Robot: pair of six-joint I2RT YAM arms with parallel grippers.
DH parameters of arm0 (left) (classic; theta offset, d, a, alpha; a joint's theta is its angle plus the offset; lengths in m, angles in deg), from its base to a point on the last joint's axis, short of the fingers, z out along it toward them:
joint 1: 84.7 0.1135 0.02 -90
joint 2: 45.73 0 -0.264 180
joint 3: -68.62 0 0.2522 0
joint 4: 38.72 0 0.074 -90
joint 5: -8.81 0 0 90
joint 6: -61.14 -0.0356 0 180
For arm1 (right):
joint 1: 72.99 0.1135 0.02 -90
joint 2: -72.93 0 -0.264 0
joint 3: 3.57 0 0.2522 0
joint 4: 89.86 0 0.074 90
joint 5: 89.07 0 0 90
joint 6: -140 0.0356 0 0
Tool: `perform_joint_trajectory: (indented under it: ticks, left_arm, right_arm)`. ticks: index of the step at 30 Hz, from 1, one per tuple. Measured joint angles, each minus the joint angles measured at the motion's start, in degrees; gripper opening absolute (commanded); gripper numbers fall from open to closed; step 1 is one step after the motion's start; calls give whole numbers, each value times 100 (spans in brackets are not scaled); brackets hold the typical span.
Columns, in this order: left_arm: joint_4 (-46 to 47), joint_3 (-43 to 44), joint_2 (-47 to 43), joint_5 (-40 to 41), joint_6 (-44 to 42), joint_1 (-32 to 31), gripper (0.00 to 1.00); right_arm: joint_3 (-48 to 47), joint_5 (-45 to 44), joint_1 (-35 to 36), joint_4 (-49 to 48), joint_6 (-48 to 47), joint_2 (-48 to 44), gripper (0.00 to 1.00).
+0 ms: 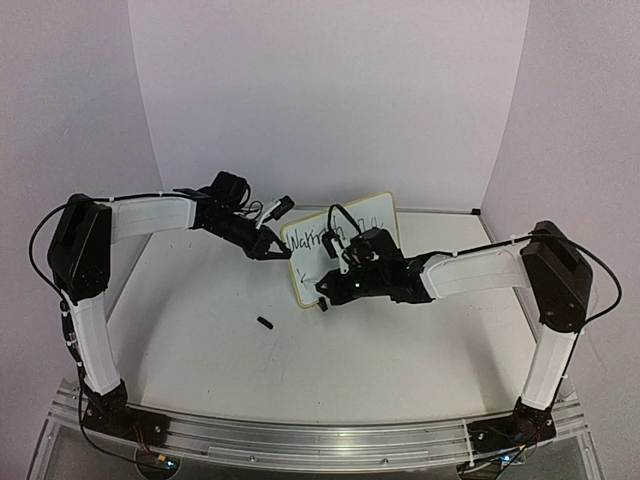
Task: Write a sentence on the whiteboard
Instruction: Write on the whiteboard with the whiteboard.
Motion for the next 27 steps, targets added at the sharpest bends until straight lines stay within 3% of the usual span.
perform_joint_trajectory:
  ticks: [17,27]
  left_arm:
    - [2,0,0,7,0,-5,0]
    - [4,0,0,20,0,-24,0]
  right_arm:
    - [248,-425,20,45,4,-84,0]
    - [507,-581,-42,13,3,-796,0]
